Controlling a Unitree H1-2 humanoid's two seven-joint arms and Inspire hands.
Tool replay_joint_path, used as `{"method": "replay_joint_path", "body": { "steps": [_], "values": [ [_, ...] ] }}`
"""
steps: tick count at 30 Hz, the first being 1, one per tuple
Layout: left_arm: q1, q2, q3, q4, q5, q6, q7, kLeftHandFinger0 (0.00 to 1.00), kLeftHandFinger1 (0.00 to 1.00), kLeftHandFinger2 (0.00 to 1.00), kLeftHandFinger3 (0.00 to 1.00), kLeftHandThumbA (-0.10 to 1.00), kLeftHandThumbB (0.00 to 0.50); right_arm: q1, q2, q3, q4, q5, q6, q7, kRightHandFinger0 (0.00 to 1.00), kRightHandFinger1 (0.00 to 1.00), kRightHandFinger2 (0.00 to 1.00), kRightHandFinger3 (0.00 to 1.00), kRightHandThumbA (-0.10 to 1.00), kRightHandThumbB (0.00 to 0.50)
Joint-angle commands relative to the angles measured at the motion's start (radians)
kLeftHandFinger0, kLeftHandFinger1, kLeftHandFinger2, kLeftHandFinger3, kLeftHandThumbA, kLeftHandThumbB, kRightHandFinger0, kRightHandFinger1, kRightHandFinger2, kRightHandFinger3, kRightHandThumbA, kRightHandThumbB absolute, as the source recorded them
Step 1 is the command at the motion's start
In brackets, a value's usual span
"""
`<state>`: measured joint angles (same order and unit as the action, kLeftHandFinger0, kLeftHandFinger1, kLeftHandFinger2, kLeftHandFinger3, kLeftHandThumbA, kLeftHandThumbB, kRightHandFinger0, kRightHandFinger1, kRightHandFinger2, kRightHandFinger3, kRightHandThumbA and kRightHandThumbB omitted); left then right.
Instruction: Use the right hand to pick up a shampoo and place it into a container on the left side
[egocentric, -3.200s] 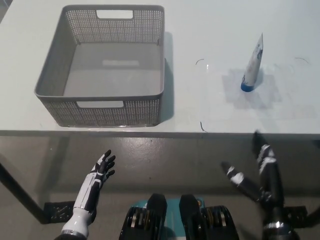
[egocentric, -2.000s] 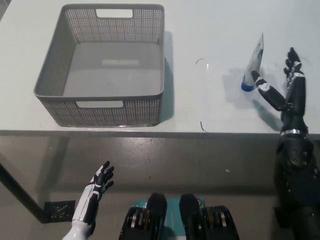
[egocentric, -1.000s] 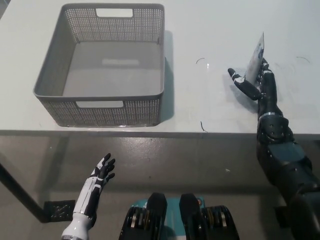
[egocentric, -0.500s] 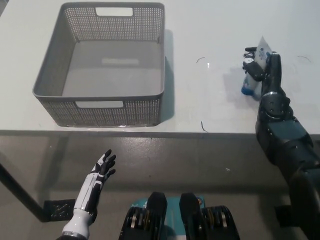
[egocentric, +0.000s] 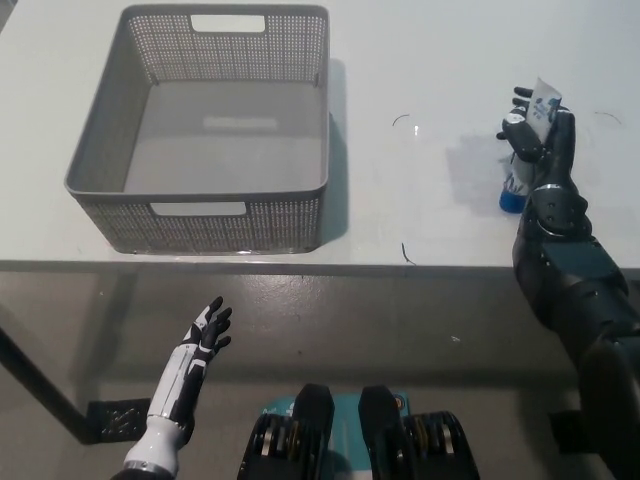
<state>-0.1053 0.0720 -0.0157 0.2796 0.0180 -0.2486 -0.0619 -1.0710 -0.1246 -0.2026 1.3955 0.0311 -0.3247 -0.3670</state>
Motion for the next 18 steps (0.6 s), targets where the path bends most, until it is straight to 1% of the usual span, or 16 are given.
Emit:
{"method": "replay_joint_path", "body": {
  "steps": [1, 2, 4, 5, 7, 8, 10, 11, 13, 15, 16, 17, 18],
  "values": [
    [-0.024, 0.005, 0.001, -0.013, -0.016, -0.023, -0.012, 1.0, 1.0, 1.0, 1.0, 0.96, 0.025, -0.078, -0.011, -0.011, -0.03, 0.03, -0.021, -0.022, 0.02, 0.36, 0.73, 0.7, -0.1, 0.138],
    [-0.027, 0.006, 0.001, -0.013, -0.016, -0.018, -0.012, 1.0, 1.0, 1.0, 1.0, 0.96, 0.024, -0.088, -0.006, -0.003, -0.047, 0.023, -0.041, -0.019, 0.02, 0.36, 0.74, 0.73, -0.1, 0.149],
    [-0.034, 0.006, 0.002, -0.012, -0.017, -0.015, -0.012, 1.0, 1.0, 1.0, 1.0, 0.96, 0.023, -0.103, 0.001, -0.002, -0.066, 0.023, -0.048, -0.018, 0.02, 0.35, 0.72, 0.72, -0.1, 0.149],
    [-0.033, 0.005, 0.003, -0.016, -0.023, -0.005, -0.015, 1.0, 1.0, 1.0, 1.0, 0.96, 0.026, -0.117, 0.01, 0.006, -0.092, 0.015, -0.051, -0.018, 0.01, 0.34, 0.7, 0.72, -0.1, 0.163],
    [-0.033, 0.004, 0.002, -0.014, -0.021, -0.007, -0.015, 1.0, 1.0, 1.0, 1.0, 0.96, 0.03, -0.121, 0.017, 0.009, -0.114, 0.017, -0.06, -0.005, 0.0, 0.31, 0.68, 0.72, -0.1, 0.164],
    [-0.032, 0.004, 0.002, -0.012, -0.019, -0.012, -0.014, 1.0, 1.0, 1.0, 1.0, 0.96, 0.029, -0.126, 0.026, 0.007, -0.138, 0.023, -0.063, 0.008, 0.0, 0.29, 0.67, 0.71, -0.1, 0.161],
    [-0.032, 0.004, 0.001, -0.005, -0.022, -0.024, -0.016, 1.0, 1.0, 1.0, 1.0, 0.95, 0.03, -0.131, 0.044, 0.015, -0.189, 0.016, -0.076, 0.011, 0.0, 0.26, 0.65, 0.7, -0.1, 0.149],
    [-0.032, 0.004, 0.001, -0.005, -0.02, -0.029, -0.016, 1.0, 1.0, 1.0, 1.0, 0.95, 0.023, -0.134, 0.061, 0.027, -0.233, 0.003, -0.073, 0.005, 0.0, 0.24, 0.64, 0.69, -0.1, 0.138],
    [-0.031, 0.005, 0.002, -0.009, -0.021, -0.025, -0.016, 1.0, 1.0, 1.0, 1.0, 0.94, 0.024, -0.138, 0.082, 0.04, -0.277, -0.008, -0.069, 0.0, 0.0, 0.2, 0.62, 0.69, -0.1, 0.143],
    [-0.034, 0.006, 0.002, -0.007, -0.023, -0.024, -0.019, 1.0, 1.0, 1.0, 1.0, 0.94, 0.029, -0.145, 0.105, 0.054, -0.333, -0.021, -0.04, -0.012, 0.0, 0.2, 0.62, 0.71, -0.1, 0.162],
    [-0.037, 0.008, 0.0, -0.01, -0.02, -0.02, -0.02, 1.0, 1.0, 1.0, 1.0, 0.94, 0.032, -0.15, 0.116, 0.078, -0.36, -0.057, -0.046, -0.037, 0.2, 0.22, 0.61, 0.67, -0.1, 0.168],
    [-0.038, 0.008, 0.0, -0.01, -0.02, -0.019, -0.021, 1.0, 1.0, 1.0, 1.0, 0.94, 0.035, -0.153, 0.123, 0.084, -0.37, -0.063, -0.054, -0.044, 0.14, 0.17, 0.6, 0.64, -0.1, 0.17],
    [-0.038, 0.008, 0.0, -0.01, -0.02, -0.019, -0.021, 1.0, 1.0, 1.0, 1.0, 0.94, 0.036, -0.153, 0.124, 0.087, -0.374, -0.063, -0.055, -0.046, 0.11, 0.15, 0.6, 0.63, -0.1, 0.171]
  ]
}}
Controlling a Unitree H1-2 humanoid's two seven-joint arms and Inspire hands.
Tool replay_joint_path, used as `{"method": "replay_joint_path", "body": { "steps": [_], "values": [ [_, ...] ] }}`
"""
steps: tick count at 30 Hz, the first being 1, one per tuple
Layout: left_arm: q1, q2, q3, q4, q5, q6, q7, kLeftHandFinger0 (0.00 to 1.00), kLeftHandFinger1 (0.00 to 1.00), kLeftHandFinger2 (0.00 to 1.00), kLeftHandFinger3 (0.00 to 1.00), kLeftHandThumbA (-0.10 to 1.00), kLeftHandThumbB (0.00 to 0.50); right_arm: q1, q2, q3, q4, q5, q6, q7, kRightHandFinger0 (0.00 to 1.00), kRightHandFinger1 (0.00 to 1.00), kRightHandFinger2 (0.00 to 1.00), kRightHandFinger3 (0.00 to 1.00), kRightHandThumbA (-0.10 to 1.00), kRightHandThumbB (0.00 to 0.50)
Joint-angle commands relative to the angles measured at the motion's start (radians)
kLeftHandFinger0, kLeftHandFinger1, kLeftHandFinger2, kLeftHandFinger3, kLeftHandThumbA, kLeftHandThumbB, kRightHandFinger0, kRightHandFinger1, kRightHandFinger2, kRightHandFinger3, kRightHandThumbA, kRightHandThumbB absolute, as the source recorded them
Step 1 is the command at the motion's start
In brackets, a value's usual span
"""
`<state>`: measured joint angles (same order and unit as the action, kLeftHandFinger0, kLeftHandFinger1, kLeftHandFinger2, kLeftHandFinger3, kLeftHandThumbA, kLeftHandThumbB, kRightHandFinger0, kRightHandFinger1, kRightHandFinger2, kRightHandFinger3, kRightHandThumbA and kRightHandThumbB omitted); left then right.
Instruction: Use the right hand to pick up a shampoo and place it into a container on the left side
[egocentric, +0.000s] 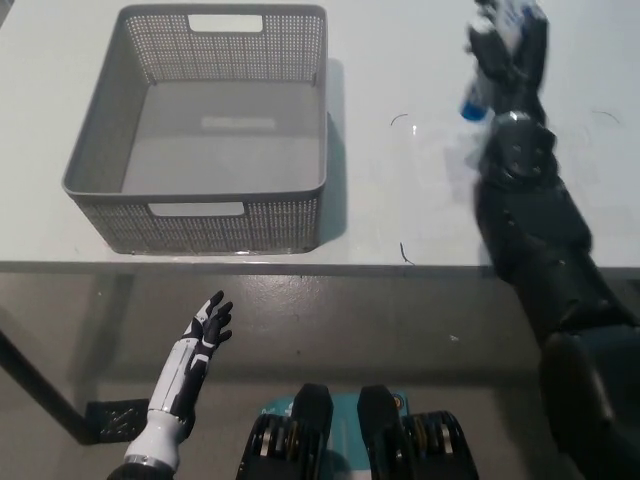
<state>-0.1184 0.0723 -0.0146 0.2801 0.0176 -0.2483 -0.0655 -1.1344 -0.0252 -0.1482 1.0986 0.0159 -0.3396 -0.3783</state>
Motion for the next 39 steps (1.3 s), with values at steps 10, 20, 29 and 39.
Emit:
{"method": "replay_joint_path", "body": {
  "steps": [10, 20, 29, 39],
  "values": [
    [-0.031, 0.003, 0.0, -0.001, -0.024, -0.024, -0.024, 1.0, 1.0, 1.0, 1.0, 0.92, 0.058, -0.145, 0.186, 0.103, -0.175, -0.064, 0.046, -0.028, 0.0, 0.19, 0.65, 0.7, -0.1, 0.166],
    [-0.037, 0.002, -0.004, -0.011, -0.02, -0.005, -0.031, 1.0, 1.0, 1.0, 1.0, 0.89, 0.075, -0.143, 0.296, 0.151, -0.107, -0.065, -0.002, 0.003, 0.0, 0.32, 0.78, 0.74, -0.1, 0.13],
    [-0.053, 0.003, -0.006, 0.018, -0.01, -0.043, -0.03, 1.0, 1.0, 1.0, 1.0, 0.9, 0.052, -0.14, 0.294, 0.249, 0.051, -0.161, -0.019, -0.056, 0.0, 0.27, 0.7, 0.74, -0.1, 0.113],
    [-0.058, 0.0, -0.007, 0.021, -0.01, -0.044, -0.03, 1.0, 1.0, 1.0, 1.0, 0.9, 0.045, -0.112, 0.284, 0.295, 0.168, -0.177, -0.033, -0.073, 0.0, 0.3, 0.73, 0.76, -0.1, 0.122]
  ]
}}
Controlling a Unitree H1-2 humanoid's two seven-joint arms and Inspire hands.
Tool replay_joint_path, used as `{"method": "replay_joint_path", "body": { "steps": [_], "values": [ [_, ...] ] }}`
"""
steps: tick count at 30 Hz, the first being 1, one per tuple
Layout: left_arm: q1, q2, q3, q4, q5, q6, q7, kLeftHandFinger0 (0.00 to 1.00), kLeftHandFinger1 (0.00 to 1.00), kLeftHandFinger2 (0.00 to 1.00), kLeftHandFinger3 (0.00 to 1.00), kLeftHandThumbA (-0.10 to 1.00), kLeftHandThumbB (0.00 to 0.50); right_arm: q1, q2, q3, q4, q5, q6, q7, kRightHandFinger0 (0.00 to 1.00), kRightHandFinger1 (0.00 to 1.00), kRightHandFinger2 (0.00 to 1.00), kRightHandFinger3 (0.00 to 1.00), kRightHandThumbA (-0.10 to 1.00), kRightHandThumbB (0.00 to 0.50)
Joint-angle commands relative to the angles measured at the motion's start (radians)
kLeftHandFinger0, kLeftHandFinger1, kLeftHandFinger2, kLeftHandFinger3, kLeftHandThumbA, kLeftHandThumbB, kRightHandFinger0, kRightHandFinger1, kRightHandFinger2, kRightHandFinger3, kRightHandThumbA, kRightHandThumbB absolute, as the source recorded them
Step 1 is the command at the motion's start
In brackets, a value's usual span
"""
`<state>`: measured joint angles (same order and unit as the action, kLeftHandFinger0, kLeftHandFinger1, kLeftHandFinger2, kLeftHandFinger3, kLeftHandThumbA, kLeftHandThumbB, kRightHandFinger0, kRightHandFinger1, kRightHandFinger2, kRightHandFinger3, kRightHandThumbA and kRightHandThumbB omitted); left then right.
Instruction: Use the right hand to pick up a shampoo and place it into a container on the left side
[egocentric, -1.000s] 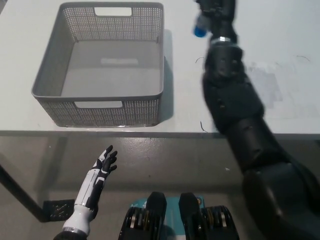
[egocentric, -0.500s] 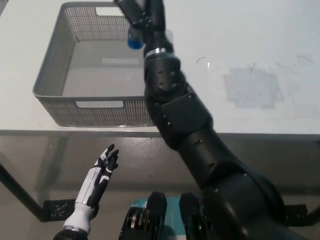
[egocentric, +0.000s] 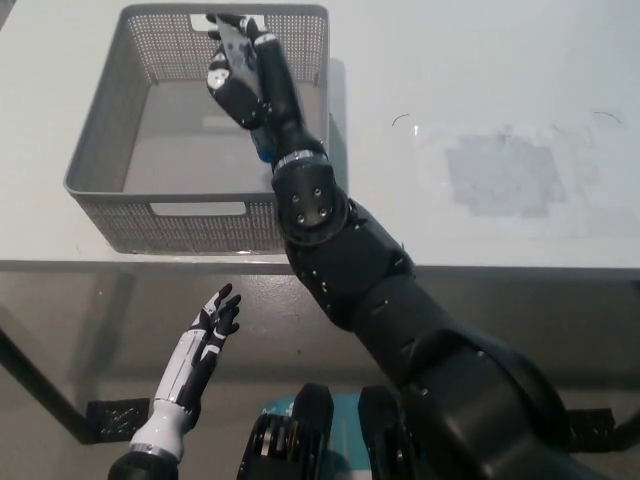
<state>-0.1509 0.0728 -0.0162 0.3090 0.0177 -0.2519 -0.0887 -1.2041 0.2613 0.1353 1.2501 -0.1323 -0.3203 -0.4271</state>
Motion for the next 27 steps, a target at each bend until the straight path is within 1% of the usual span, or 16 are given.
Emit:
{"method": "replay_joint_path", "body": {
  "steps": [1, 6, 10, 15, 16, 17, 18, 19, 20, 21, 22, 23, 24, 25, 26, 27],
  "values": [
    [-0.024, 0.0, -0.005, -0.01, -0.013, -0.035, -0.009, 1.0, 1.0, 1.0, 1.0, 0.9, 0.046, -0.04, -0.001, 0.007, 0.022, -0.024, -0.048, -0.02, 0.0, 0.3, 0.73, 0.76, -0.1, 0.12],
    [-0.024, 0.001, -0.006, -0.014, -0.007, -0.027, -0.008, 1.0, 1.0, 1.0, 1.0, 0.9, 0.043, -0.025, 0.001, -0.029, 0.053, 0.016, -0.042, 0.0, 0.0, 0.3, 0.73, 0.72, -0.1, 0.124],
    [-0.03, 0.004, -0.007, -0.012, -0.006, -0.026, -0.012, 1.0, 1.0, 1.0, 1.0, 0.91, 0.055, -0.018, 0.0, -0.071, 0.063, 0.048, -0.044, 0.009, 0.0, 0.27, 0.68, 0.67, -0.1, 0.131],
    [-0.033, 0.006, -0.006, -0.009, -0.008, -0.028, -0.017, 1.0, 1.0, 1.0, 1.0, 0.91, 0.053, -0.01, 0.003, -0.119, 0.06, 0.076, -0.037, 0.02, 0.0, 0.26, 0.68, 0.68, -0.1, 0.115],
    [-0.035, 0.005, -0.005, -0.007, -0.008, -0.029, -0.016, 1.0, 1.0, 1.0, 1.0, 0.91, 0.052, -0.007, 0.002, -0.122, 0.061, 0.077, -0.037, 0.026, 0.0, 0.26, 0.68, 0.67, -0.1, 0.128],
    [-0.034, 0.005, -0.005, -0.008, -0.009, -0.027, -0.016, 1.0, 1.0, 1.0, 1.0, 0.91, 0.052, -0.005, 0.001, -0.126, 0.061, 0.078, -0.033, 0.032, 0.0, 0.26, 0.68, 0.67, -0.1, 0.129],
    [-0.034, 0.004, -0.005, -0.01, -0.009, -0.027, -0.016, 1.0, 1.0, 1.0, 1.0, 0.9, 0.046, -0.003, -0.001, -0.127, 0.061, 0.075, -0.035, 0.035, 0.0, 0.27, 0.67, 0.68, -0.1, 0.141],
    [-0.033, 0.004, -0.005, -0.011, -0.007, -0.026, -0.014, 1.0, 1.0, 1.0, 1.0, 0.9, 0.045, 0.002, -0.004, -0.126, 0.06, 0.072, -0.044, 0.043, 0.1, 0.36, 0.73, 0.73, -0.05, 0.168],
    [-0.033, 0.004, -0.005, -0.011, -0.007, -0.026, -0.014, 1.0, 1.0, 1.0, 1.0, 0.9, 0.045, 0.002, -0.004, -0.127, 0.061, 0.071, -0.045, 0.044, 0.08, 0.35, 0.69, 0.68, -0.05, 0.166],
    [-0.035, 0.005, -0.005, -0.01, -0.001, -0.027, -0.011, 1.0, 1.0, 1.0, 1.0, 0.9, 0.047, 0.008, -0.01, -0.133, 0.057, 0.084, -0.065, 0.088, 0.49, 0.73, 1.0, 1.0, 0.27, 0.246],
    [-0.036, 0.005, -0.006, -0.008, 0.001, -0.029, -0.009, 1.0, 1.0, 1.0, 1.0, 0.9, 0.047, 0.01, -0.014, -0.136, 0.055, 0.092, -0.075, 0.12, 0.58, 0.75, 0.99, 1.0, 0.39, 0.268],
    [-0.038, 0.005, -0.005, -0.003, -0.002, -0.035, -0.011, 1.0, 1.0, 1.0, 1.0, 0.9, 0.052, 0.01, -0.019, -0.132, 0.052, 0.089, -0.065, 0.148, 0.72, 0.88, 1.0, 1.0, 0.53, 0.32],
    [-0.037, 0.006, -0.006, -0.003, -0.002, -0.031, -0.012, 1.0, 1.0, 1.0, 1.0, 0.91, 0.061, 0.006, -0.025, -0.127, 0.052, 0.088, -0.064, 0.175, 0.84, 1.0, 1.0, 1.0, 0.64, 0.364],
    [-0.038, 0.006, -0.006, -0.001, -0.002, -0.032, -0.013, 1.0, 1.0, 1.0, 1.0, 0.91, 0.067, 0.005, -0.026, -0.129, 0.051, 0.091, -0.064, 0.185, 0.9, 1.0, 1.0, 1.0, 0.69, 0.38],
    [-0.039, 0.006, -0.006, 0.005, -0.004, -0.038, -0.014, 1.0, 1.0, 1.0, 1.0, 0.91, 0.066, 0.004, -0.032, -0.129, 0.049, 0.098, -0.079, 0.222, 1.0, 1.0, 1.0, 1.0, 0.76, 0.399],
    [-0.04, 0.006, -0.005, 0.005, -0.003, -0.037, -0.013, 1.0, 1.0, 1.0, 1.0, 0.91, 0.065, 0.004, -0.034, -0.13, 0.047, 0.103, -0.082, 0.235, 1.0, 1.0, 1.0, 1.0, 0.78, 0.391]
  ]
}}
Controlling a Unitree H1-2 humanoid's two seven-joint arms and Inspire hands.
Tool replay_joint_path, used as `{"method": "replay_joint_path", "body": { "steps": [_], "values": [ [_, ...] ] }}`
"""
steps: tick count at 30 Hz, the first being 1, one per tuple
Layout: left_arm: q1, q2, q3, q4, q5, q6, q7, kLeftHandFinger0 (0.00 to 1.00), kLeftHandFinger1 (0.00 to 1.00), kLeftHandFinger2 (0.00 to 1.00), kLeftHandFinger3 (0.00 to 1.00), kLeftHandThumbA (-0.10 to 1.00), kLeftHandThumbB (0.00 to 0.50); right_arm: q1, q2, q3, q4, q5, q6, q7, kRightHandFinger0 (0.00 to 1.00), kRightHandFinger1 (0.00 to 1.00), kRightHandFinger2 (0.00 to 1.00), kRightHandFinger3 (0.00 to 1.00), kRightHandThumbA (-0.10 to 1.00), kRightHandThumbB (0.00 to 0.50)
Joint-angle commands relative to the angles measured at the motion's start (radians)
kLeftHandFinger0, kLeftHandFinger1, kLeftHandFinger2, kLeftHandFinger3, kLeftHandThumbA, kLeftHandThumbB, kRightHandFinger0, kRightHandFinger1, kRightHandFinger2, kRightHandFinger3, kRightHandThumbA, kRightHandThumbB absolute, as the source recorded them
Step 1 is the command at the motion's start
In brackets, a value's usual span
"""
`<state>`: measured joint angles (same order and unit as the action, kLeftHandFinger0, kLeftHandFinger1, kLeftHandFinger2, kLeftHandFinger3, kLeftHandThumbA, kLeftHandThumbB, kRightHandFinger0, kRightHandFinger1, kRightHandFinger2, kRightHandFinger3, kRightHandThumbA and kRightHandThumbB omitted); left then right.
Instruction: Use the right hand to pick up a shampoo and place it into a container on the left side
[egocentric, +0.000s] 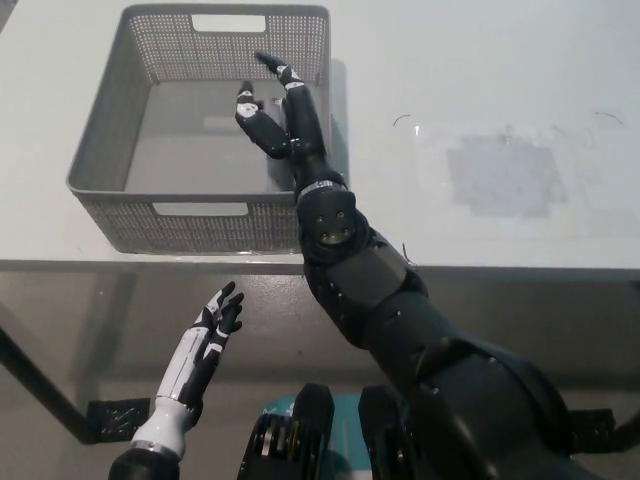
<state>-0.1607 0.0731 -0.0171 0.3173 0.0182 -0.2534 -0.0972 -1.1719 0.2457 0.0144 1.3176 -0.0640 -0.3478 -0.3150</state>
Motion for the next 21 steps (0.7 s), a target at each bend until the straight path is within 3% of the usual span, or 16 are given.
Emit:
{"method": "replay_joint_path", "body": {
  "steps": [1, 3, 8, 13, 17, 20, 21],
  "values": [
    [-0.029, 0.006, -0.005, -0.005, -0.002, -0.034, -0.004, 1.0, 1.0, 1.0, 1.0, 0.92, 0.063, -0.03, -0.023, -0.009, -0.025, 0.039, -0.058, 0.143, 1.0, 1.0, 1.0, 1.0, 0.83, 0.407],
    [-0.028, 0.006, -0.005, -0.006, -0.007, -0.035, -0.008, 1.0, 1.0, 1.0, 1.0, 0.91, 0.061, -0.035, -0.03, -0.004, -0.033, 0.037, -0.059, 0.158, 1.0, 1.0, 1.0, 1.0, 0.89, 0.423],
    [-0.029, 0.005, -0.008, -0.009, -0.005, -0.039, -0.009, 1.0, 1.0, 1.0, 1.0, 0.91, 0.035, -0.071, -0.049, -0.015, -0.064, 0.052, -0.08, 0.191, 1.0, 1.0, 1.0, 1.0, 0.95, 0.405],
    [-0.039, 0.011, -0.011, -0.014, -0.004, -0.025, -0.014, 1.0, 1.0, 1.0, 1.0, 0.91, 0.044, -0.11, -0.073, -0.026, -0.196, 0.067, -0.044, 0.199, 1.0, 1.0, 1.0, 1.0, 0.94, 0.406],
    [-0.045, 0.019, -0.015, -0.014, 0.005, -0.015, -0.014, 1.0, 1.0, 1.0, 1.0, 0.94, 0.064, -0.088, -0.097, -0.024, -0.421, 0.074, 0.012, 0.212, 1.0, 1.0, 1.0, 1.0, 0.96, 0.365],
    [-0.045, 0.022, -0.018, -0.01, -0.001, -0.024, -0.019, 1.0, 1.0, 1.0, 1.0, 0.94, 0.07, -0.063, -0.118, -0.021, -0.586, 0.067, 0.068, 0.206, 1.0, 1.0, 1.0, 1.0, 1.0, 0.374],
    [-0.045, 0.022, -0.018, -0.01, -0.001, -0.024, -0.02, 1.0, 1.0, 1.0, 1.0, 0.94, 0.07, -0.059, -0.119, -0.02, -0.6, 0.065, 0.077, 0.205, 1.0, 1.0, 1.0, 1.0, 1.0, 0.419]
  ]
}}
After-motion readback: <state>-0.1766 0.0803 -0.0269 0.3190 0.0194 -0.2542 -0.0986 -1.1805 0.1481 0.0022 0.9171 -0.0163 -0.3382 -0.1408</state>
